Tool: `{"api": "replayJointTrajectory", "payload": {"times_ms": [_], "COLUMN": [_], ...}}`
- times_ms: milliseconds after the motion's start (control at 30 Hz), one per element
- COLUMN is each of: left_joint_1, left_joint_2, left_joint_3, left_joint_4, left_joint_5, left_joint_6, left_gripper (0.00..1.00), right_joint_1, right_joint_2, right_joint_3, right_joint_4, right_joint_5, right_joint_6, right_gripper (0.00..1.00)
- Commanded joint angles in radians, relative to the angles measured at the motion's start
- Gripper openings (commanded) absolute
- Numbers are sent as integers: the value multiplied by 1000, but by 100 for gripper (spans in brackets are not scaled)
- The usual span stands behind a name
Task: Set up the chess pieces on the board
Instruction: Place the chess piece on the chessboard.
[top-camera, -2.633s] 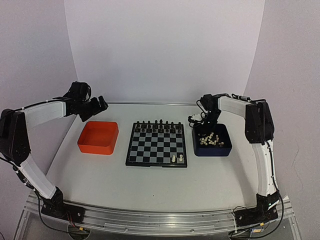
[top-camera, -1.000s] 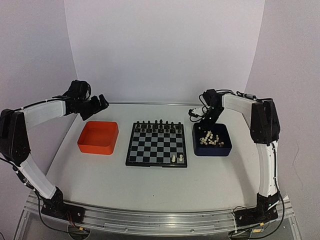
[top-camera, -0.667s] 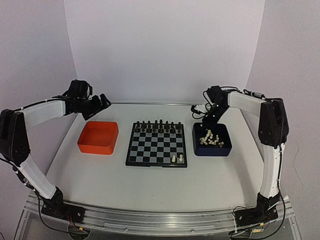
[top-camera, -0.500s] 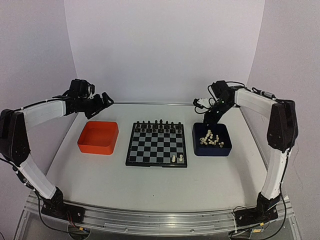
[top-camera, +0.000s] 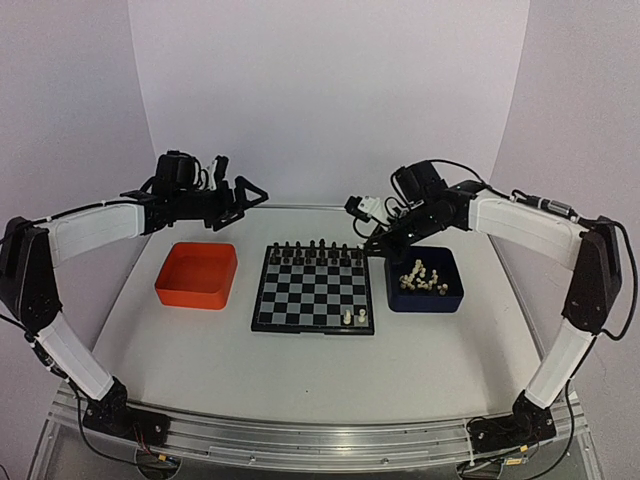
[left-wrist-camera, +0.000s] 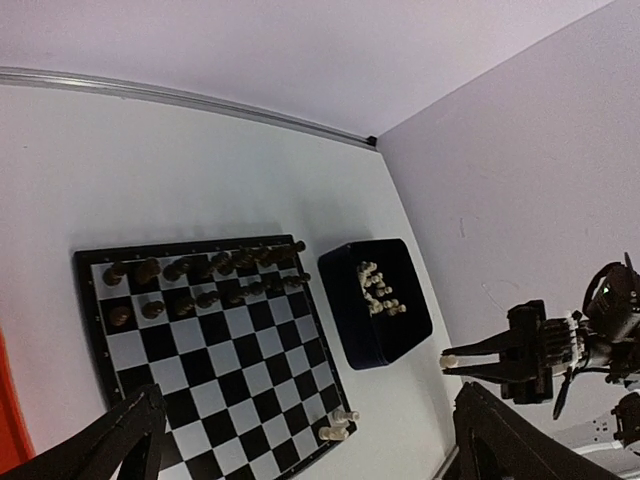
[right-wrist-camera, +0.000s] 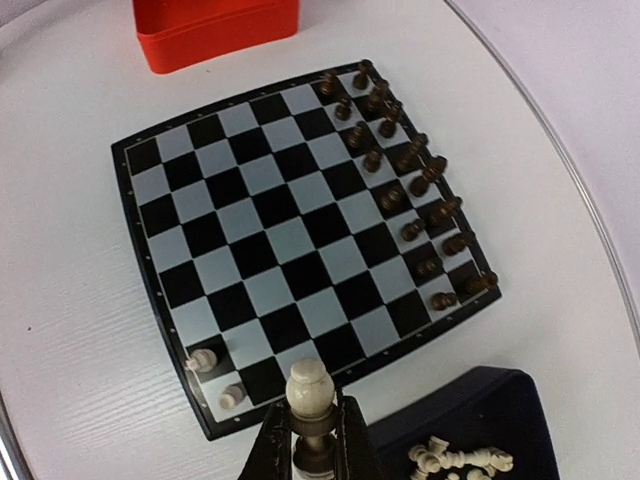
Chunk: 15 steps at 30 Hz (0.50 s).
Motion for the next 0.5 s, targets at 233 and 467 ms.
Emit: {"api": "replayJointTrajectory", "payload": {"times_ms": [233,467], "left_joint_1": [-192,-227], "left_joint_2": [164,219], "left_joint_3": [216,270], "left_joint_4": [28,-11], "left_joint_5": [167,178], "left_joint_6": [4,29], "left_gripper": [87,72], "right_joint_1": [125,153], "right_joint_2": [24,48], "right_joint_3": [0,18], "right_joint_4": [255,321], "right_joint_5": [-5,27], "right_joint_6": [72,85], "right_gripper": [1,1]}}
